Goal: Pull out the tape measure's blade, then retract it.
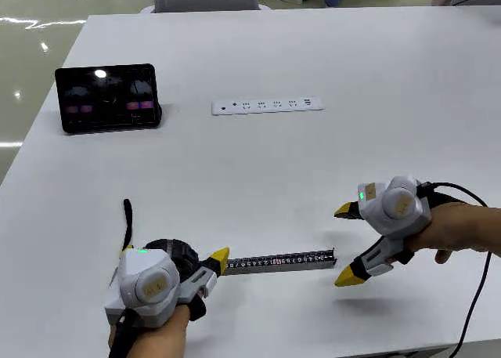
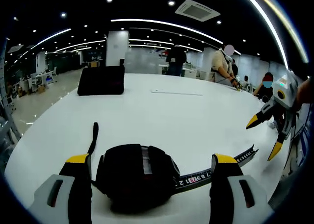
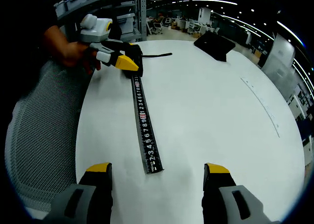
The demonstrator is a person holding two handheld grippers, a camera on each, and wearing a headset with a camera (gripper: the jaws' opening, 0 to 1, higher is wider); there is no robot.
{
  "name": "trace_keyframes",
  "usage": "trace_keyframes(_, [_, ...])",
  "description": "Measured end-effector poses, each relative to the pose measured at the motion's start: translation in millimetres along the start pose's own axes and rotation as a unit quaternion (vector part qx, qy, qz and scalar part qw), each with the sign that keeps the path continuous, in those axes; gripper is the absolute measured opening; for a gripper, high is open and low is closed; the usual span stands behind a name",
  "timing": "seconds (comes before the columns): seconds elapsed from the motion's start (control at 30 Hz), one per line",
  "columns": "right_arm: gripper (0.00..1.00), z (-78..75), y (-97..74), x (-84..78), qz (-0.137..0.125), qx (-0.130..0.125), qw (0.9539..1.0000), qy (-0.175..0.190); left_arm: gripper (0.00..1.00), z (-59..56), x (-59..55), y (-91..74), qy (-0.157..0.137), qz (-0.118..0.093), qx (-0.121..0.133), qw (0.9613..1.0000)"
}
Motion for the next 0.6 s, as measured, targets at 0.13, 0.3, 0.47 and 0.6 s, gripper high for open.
trace_keyframes(0.13, [0.69, 3.7, 4.7, -0.7, 0.007, 0.007, 0.9999, -0.01, 0.99, 1.2, -4.4, 2.9, -0.001, -0.001, 0.004, 1.0])
trace_keyframes(0.3, [0.58, 3.3, 6.3, -1.3, 0.017, 0.01, 0.9993, -0.033, 0.99, 0.1, -7.1, 0.5, 0.007, -0.008, 0.001, 0.9999])
trace_keyframes(0.47, [0.48, 3.9, 12.6, -3.2, 0.03, 0.014, 0.9984, -0.045, 0.99, -6.7, -3.2, -1.6, 0.017, -0.014, -0.009, 0.9997])
trace_keyframes(0.6, [0.37, 4.1, 18.3, -7.4, 0.047, 0.02, 0.9972, -0.055, 0.99, -6.7, -6.6, -0.6, 0.021, -0.009, -0.01, 0.9997])
Point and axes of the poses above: the centre of the closed fingertips' face, and the gripper's own axes: y roughly forward along the fingers, z roughly to its left, x roughly out of its top, the point moved 5 cm from there along -y, roughly backward along the fingers, and after that the axes turned 15 degrees about y, right-handed, at the moved point
